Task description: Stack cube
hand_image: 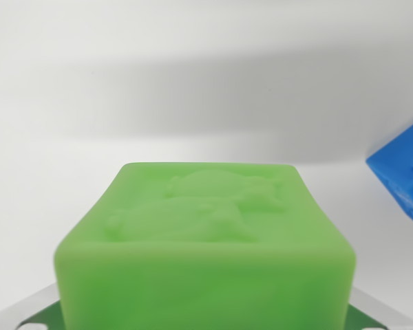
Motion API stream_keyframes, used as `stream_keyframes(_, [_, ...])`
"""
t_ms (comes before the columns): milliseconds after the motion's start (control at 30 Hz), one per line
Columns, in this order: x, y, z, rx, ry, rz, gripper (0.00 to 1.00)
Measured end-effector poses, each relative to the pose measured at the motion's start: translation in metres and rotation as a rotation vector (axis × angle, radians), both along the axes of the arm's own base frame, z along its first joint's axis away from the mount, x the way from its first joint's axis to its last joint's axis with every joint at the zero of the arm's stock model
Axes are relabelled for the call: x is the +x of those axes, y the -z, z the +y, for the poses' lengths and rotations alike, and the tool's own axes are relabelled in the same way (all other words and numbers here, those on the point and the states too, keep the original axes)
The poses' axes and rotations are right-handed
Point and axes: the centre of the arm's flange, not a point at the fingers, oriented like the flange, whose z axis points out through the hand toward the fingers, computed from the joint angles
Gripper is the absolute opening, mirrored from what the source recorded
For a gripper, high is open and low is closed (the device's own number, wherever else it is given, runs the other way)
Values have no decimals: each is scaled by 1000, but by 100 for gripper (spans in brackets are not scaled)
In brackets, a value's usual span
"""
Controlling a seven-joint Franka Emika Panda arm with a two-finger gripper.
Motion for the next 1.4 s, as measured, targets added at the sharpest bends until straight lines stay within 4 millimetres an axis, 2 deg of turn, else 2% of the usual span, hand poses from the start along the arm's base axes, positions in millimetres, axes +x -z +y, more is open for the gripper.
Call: stream_keyframes(1400, [-7, -37, -69, -4, -355, 1, 0])
